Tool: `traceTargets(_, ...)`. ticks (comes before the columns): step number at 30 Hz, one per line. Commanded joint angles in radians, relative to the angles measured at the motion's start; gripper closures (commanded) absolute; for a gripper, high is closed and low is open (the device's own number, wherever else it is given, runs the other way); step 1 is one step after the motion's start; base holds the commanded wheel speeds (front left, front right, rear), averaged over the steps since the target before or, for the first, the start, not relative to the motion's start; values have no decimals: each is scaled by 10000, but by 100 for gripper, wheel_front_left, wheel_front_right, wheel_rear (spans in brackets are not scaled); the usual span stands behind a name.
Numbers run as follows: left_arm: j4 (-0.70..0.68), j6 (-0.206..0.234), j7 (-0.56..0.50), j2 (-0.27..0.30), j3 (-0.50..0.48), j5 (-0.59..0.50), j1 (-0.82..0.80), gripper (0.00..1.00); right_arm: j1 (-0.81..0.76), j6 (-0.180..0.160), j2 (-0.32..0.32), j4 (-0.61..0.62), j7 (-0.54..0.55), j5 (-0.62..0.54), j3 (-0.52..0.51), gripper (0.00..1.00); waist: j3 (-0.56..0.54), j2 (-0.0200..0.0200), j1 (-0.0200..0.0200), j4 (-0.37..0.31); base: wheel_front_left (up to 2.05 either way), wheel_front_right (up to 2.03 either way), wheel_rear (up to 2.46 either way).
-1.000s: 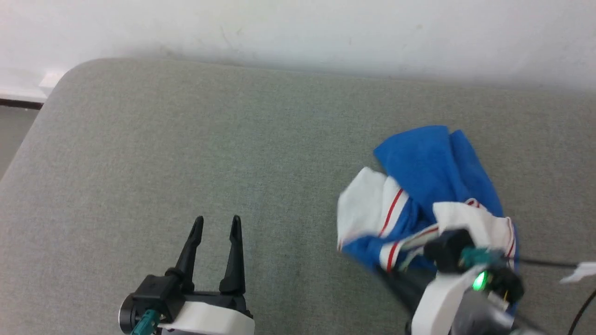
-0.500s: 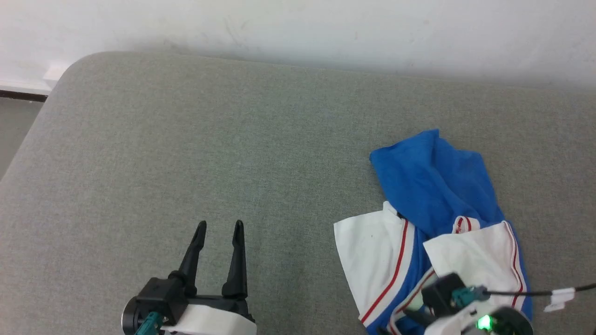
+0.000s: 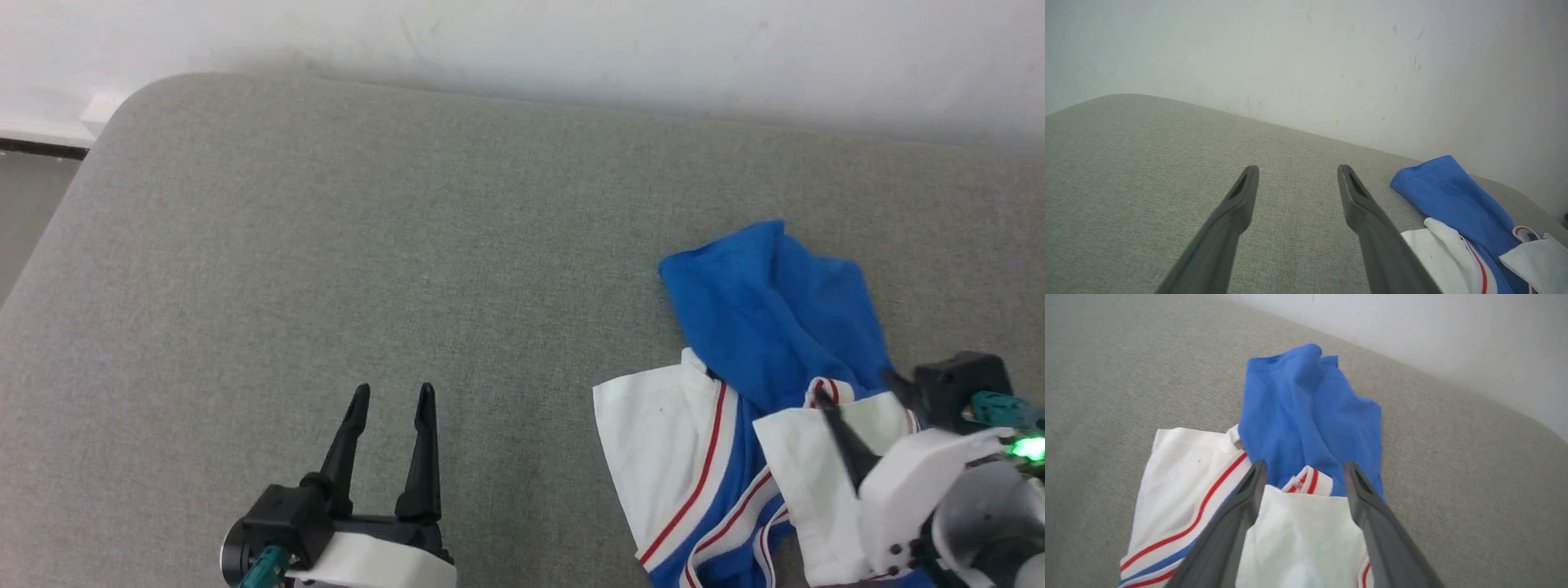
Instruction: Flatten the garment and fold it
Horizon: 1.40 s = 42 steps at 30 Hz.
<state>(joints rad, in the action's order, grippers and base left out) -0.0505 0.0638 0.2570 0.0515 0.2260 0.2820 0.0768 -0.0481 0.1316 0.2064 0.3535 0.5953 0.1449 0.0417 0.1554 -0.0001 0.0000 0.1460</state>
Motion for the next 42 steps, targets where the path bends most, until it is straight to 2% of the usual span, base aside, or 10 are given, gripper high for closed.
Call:
traceTargets(1, -61, 78, 47, -12, -2, 0, -184, 0, -114, -9, -76, -136, -95, -236, -288, 0, 166, 1, 0, 68, 0, 0, 0)
traceTargets(10, -49, 100, 47, -13, 12, -26, -308, 0, -743, -9, -522, -1207, -161, -391, -551, 0, 381, 1, 0, 136, 0, 0, 0)
traceTargets(11, -31, 96, 47, -13, 14, -33, -324, 0, -730, -9, -536, -1298, -212, -421, -548, 15, 378, 1, 0, 139, 0, 0, 0)
traceTargets(13, 2, 90, 47, -13, 2, -54, -353, 0, -651, -9, -555, -1372, -386, -489, -504, 77, 361, 1, 0, 134, 0, 0, 0)
traceTargets(14, 6, 94, 47, -13, -14, -62, -358, 0, -578, -9, -605, -1353, -529, -490, -518, 100, 350, 1, 0, 116, 0, 0, 0)
traceTargets(26, 11, 117, 47, -13, -201, -46, -237, 0, 183, -9, -597, -597, -1437, -537, -986, 100, 109, 1, 0, -468, 0, 0, 0)
traceTargets(33, 42, 12, 47, -13, -218, -153, -200, 0, -359, -9, -1099, -143, -1449, -603, -3763, 100, 84, 1, 0, -712, 0, 0, 0)
traceTargets(39, 131, -70, 47, -13, -258, -250, -119, 0, -1361, -9, -1422, -1599, -1609, -913, -6050, 100, 98, 1, 0, -829, 0, 0, 0)
traceTargets(40, 149, -85, 47, -11, -271, -264, -101, 0, -1437, -9, -1456, -1929, -1693, -1019, -6240, 83, 80, 1, 0, -852, 0, 0, 0)
traceTargets(42, 211, -130, 47, 11, -265, -301, -74, 0, -1600, -9, -1506, -2599, -1722, -1273, -6482, 0, 28, 1, 0, -881, 0, 0, 0)
